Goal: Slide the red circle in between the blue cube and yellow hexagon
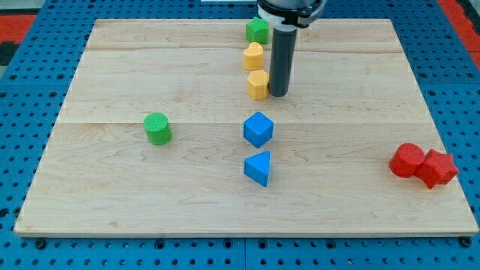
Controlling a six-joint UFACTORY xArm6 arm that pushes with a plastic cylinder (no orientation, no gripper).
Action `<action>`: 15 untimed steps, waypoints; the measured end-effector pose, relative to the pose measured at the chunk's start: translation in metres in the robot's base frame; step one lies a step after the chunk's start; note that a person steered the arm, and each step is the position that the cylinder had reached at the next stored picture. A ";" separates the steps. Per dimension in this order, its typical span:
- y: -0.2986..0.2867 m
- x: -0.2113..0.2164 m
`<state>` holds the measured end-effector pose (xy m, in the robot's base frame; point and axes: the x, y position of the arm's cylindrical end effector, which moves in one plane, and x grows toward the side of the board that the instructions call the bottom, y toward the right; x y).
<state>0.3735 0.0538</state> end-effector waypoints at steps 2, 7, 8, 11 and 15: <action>-0.013 -0.010; 0.216 0.163; 0.126 0.121; 0.063 0.129; 0.033 0.093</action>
<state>0.4663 0.0866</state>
